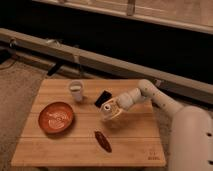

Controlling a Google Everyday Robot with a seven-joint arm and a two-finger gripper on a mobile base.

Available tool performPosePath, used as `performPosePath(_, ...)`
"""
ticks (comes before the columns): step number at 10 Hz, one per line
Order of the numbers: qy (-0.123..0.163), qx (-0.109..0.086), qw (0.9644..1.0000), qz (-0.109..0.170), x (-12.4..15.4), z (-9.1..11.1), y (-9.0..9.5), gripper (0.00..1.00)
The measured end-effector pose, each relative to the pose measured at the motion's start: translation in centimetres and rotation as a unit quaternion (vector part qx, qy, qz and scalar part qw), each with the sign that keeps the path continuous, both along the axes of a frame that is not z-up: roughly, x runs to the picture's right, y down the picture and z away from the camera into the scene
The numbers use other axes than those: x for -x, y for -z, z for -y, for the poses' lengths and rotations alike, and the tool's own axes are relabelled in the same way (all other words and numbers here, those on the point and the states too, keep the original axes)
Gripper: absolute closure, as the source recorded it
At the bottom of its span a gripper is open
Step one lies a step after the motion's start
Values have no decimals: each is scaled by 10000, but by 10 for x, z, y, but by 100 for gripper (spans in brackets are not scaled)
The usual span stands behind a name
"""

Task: Stand the bottle upright

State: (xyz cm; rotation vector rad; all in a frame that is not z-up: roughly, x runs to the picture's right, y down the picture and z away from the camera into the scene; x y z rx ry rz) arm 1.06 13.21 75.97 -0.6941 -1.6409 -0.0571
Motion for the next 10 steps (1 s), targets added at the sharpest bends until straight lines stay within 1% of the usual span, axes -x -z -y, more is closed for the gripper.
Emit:
performPosePath(1, -22, 11, 10000, 3, 0, 0, 0, 100)
performPosePath(3, -399, 320, 9986, 160, -6, -1, -5, 100)
performPosePath(5, -619, 493, 9965, 261, -10, -3, -8, 100)
performPosePath(6, -695, 550, 9956, 309, -10, -3, -9, 100)
performPosePath(8, -757, 547, 9950, 339, -12, -3, -10, 100)
performPosePath(10, -610, 358, 9971, 276, -16, 2, -8, 100)
